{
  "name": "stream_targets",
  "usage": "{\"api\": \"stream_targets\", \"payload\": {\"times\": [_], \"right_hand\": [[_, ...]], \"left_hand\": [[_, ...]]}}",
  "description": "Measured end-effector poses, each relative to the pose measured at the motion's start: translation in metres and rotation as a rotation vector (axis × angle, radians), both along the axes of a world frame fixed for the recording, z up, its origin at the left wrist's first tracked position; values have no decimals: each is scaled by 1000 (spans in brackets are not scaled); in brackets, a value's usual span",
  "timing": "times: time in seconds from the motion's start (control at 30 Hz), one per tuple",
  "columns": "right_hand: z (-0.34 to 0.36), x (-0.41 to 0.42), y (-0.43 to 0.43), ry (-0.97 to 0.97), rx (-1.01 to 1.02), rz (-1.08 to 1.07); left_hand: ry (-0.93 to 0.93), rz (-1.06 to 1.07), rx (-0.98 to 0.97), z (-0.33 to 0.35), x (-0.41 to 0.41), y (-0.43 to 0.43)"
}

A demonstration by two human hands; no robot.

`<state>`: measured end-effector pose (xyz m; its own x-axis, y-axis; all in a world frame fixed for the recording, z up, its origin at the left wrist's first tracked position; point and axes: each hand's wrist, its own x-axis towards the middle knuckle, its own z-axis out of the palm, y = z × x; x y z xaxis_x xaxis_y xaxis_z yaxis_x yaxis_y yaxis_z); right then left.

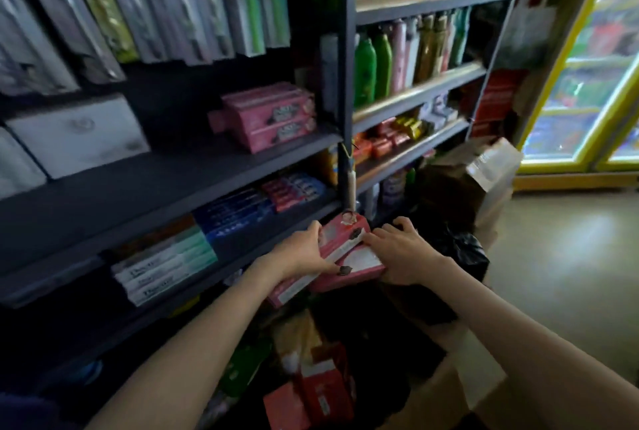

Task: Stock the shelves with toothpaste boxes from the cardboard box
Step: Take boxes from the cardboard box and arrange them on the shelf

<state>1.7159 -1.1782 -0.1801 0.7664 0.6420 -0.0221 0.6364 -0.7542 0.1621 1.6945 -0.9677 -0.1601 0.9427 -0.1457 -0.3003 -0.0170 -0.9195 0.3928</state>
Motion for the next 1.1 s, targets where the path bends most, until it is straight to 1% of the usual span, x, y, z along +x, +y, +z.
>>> {"api": "stream_targets", "payload": {"times": [0.1,0.23,0.33,0.43,0.53,0.67,0.87,1.0,1.07,1.1], "right_hand": [[25,34,45,-42,33,77],[57,70,106,7,149,159],[71,94,151,16,166,221],[78,116,193,-38,118,286],[78,135,232,-70,66,299],[74,155,277,68,84,272],[61,179,326,142,134,286],[57,191,343,182,141,299],[56,194,345,199,200,293],[57,194,343,228,286,279]], "left_hand": [[-129,49,53,28,16,46],[-297,214,41,56,31,106],[-381,282,59,70,36,148],[-375,329,114,79,38,186],[-383,401,168,79,36,216],[-398,499,196,70,35,244],[-408,589,195,66,41,273],[-438,593,260,69,49,281],[-480,570,299,72,53,280],[-510,548,322,73,56,278]]}}
